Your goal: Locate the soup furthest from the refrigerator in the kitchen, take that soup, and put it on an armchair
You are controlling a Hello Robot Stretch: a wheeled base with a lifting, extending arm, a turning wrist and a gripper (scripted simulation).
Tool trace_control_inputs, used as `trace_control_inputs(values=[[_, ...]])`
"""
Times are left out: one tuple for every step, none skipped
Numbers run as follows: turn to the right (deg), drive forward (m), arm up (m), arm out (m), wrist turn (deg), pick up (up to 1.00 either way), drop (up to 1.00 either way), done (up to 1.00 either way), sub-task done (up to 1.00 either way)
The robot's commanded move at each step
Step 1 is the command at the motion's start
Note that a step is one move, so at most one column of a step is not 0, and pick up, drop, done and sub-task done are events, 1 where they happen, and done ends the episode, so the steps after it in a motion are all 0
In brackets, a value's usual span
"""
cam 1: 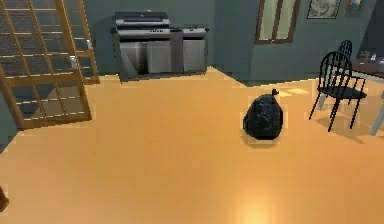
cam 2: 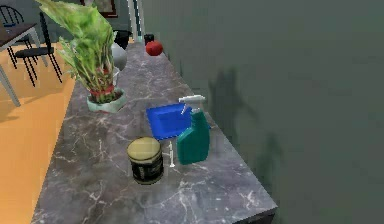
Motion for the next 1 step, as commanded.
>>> trace_control_inputs(values=[[0.0,0.0,0.5,0.0,0.0,0.0,0.0,0.0,0.0]])
